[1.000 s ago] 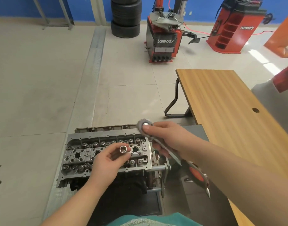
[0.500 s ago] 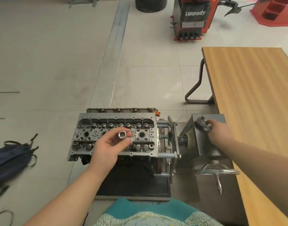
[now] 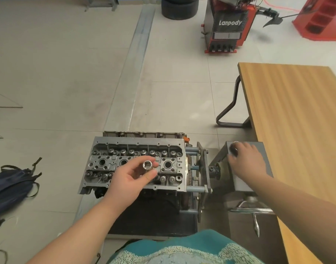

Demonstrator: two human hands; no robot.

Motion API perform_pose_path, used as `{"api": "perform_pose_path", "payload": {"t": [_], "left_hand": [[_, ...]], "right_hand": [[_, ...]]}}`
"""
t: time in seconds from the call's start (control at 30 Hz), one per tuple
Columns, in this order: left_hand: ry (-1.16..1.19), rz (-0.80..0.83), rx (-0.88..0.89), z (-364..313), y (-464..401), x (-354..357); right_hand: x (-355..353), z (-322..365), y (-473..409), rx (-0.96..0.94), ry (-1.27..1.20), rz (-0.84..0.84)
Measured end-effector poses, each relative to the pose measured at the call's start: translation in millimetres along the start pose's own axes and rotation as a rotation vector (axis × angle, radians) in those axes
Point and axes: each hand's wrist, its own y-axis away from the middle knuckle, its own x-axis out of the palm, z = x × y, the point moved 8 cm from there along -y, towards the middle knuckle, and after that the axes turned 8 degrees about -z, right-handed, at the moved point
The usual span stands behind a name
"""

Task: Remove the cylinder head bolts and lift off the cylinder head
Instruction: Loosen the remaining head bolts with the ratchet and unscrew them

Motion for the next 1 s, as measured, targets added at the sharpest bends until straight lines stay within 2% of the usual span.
{"api": "perform_pose_path", "payload": {"t": [0.13,0.2,0.27,0.33,0.47,0.63,0.67,0.73,0.87,1.0], "left_hand": [[-0.293,0.228,0.065,8.0,-17.6,-1.6],[-0.361,0.319,0.086,11.3,-25.1,0.4],[-0.423,0.409,0.096,18.8,-31.9,2.8],[-0.467,0.467,0.123,25.7,-37.9,4.5],[-0.424,0.506,0.152,27.9,-45.9,3.6],[-0.531,0.672,0.185,34.5,-47.1,8.6],[-0.539,0.685,0.187,36.1,-48.7,9.8],[-0.542,0.675,0.184,36.5,-54.1,10.6],[-0.46,0.608,0.132,33.1,-60.1,9.8],[-0.411,0.639,0.134,33.7,-66.0,15.7]], "right_hand": [[-76.6,143.4,40.2,-0.299,-0.272,-0.055],[-104.8,211.2,69.4,-0.491,-0.239,-0.06],[-106.4,257.4,91.9,-0.607,-0.051,0.0],[-95.0,278.3,100.6,-0.663,0.11,0.054],[-86.5,293.7,109.1,-0.772,0.111,0.072],[-86.2,311.9,120.1,-1.05,0.185,0.104],[-87.6,312.8,120.2,-1.07,0.188,0.124],[-90.5,311.4,117.8,-0.99,0.174,0.15],[-84.6,294.3,99.2,-0.61,0.22,0.136],[-74.1,295.9,107.1,-0.681,0.229,0.17]]}}
